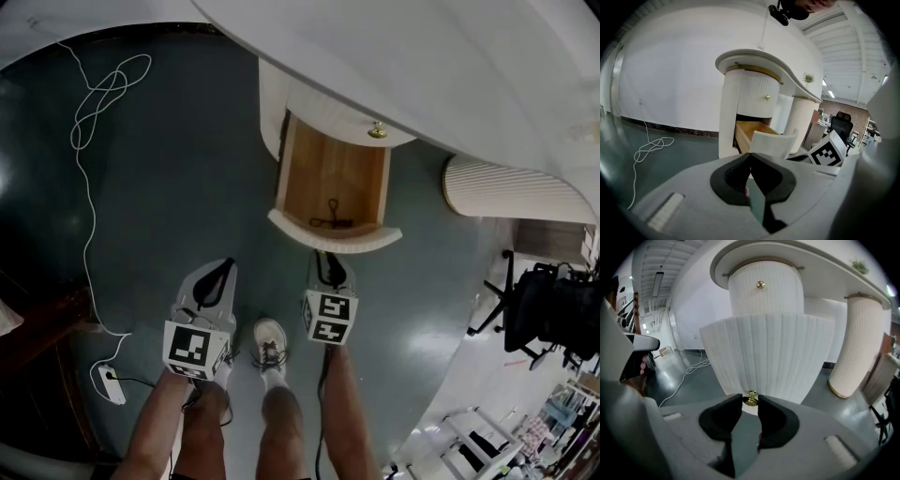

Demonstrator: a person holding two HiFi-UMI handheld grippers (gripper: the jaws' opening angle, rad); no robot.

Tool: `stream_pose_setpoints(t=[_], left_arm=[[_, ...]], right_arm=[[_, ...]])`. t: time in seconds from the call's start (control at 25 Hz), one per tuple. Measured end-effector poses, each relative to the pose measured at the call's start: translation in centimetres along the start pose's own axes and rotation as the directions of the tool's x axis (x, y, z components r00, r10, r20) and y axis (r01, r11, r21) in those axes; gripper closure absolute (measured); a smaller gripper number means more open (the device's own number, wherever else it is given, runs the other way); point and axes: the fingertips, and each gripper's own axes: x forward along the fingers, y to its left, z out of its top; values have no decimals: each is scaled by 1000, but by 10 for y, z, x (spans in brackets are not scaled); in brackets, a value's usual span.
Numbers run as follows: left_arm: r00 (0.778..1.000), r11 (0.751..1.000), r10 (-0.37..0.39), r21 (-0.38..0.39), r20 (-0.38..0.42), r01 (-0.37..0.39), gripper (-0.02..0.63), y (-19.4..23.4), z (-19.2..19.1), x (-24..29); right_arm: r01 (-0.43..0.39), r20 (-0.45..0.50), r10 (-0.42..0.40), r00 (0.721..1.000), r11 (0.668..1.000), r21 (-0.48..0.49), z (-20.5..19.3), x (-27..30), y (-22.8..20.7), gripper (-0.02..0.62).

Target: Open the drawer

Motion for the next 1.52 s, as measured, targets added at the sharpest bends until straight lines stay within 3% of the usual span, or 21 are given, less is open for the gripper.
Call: stream_pose_setpoints(t=[0.88,1.28,1.52], left_arm=[[998,1000,2,-21,-65,-4,597,-13,-21,-28],[998,1000,-2,-5,-59,2,597,-16,-14,-37],[999,1000,7,7,-54,-6,597,-11,4,-45]], right_arm=[[-8,-40,8,999,1000,-6,-36,-31,14,485],[10,-67,-9,998,1000,8,-39,-31,11,481],[20,-27,-18,999,997,79,-20,-43,7,393]])
